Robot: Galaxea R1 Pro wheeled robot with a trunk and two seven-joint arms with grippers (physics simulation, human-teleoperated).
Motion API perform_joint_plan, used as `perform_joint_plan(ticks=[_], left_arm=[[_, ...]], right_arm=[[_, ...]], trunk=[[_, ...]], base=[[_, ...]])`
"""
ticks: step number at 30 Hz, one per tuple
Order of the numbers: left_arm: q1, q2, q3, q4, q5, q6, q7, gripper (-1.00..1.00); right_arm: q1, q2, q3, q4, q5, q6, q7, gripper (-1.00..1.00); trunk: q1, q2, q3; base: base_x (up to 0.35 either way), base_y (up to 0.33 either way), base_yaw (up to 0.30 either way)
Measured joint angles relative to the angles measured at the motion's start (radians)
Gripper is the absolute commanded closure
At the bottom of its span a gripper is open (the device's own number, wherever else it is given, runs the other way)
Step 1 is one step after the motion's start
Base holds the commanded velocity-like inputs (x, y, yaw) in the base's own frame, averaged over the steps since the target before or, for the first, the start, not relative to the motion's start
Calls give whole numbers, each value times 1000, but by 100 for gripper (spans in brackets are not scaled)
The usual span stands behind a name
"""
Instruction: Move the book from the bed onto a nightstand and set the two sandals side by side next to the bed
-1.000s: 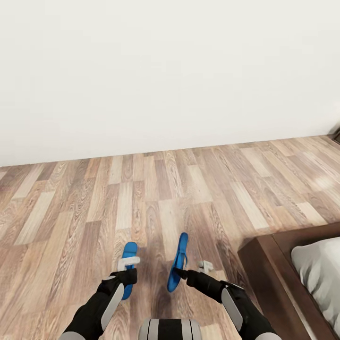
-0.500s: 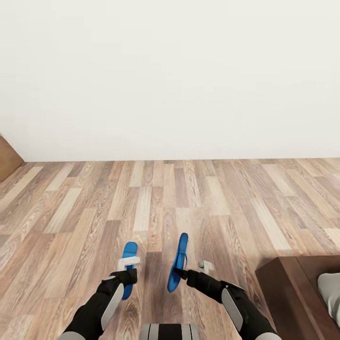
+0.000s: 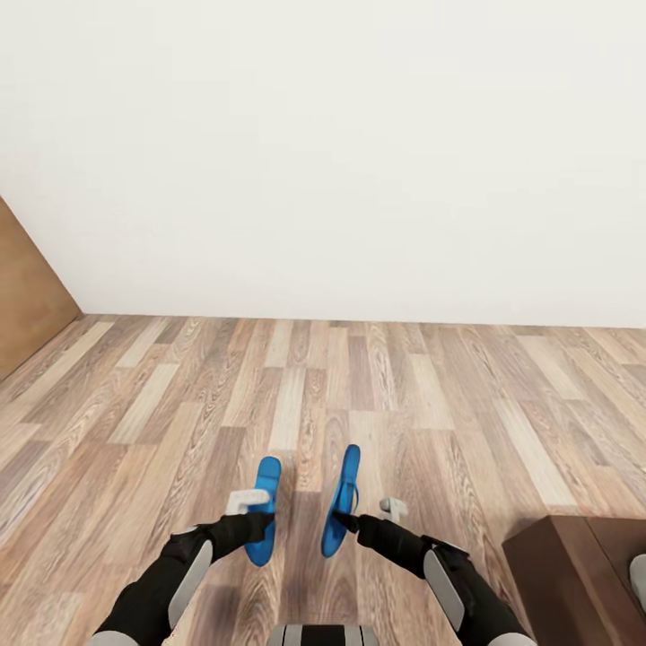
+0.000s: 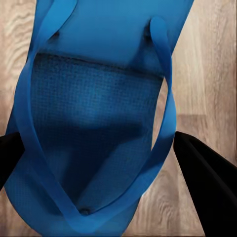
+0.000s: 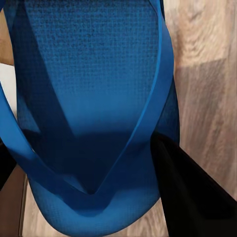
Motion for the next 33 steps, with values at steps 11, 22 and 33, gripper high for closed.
perform_joint_plan(ticks=[11,22,33], left_arm=[[1,16,7,229,-3,-184,-113,100],[1,12,5,342,-3,-281,-112,100],[1,-12,4,385,-2,-314,-107,100]], right_arm=[[0,-117,-2,224,5,-27,-4,100],[0,-172,0,380,5,-124,-3,100],[0,-172,0,400,5,-127,-5,100]], trunk=[[-5,3,43],[-10,5,85],[-15,8,128]], base=[[0,0,0],[0,0,0],[0,0,0]])
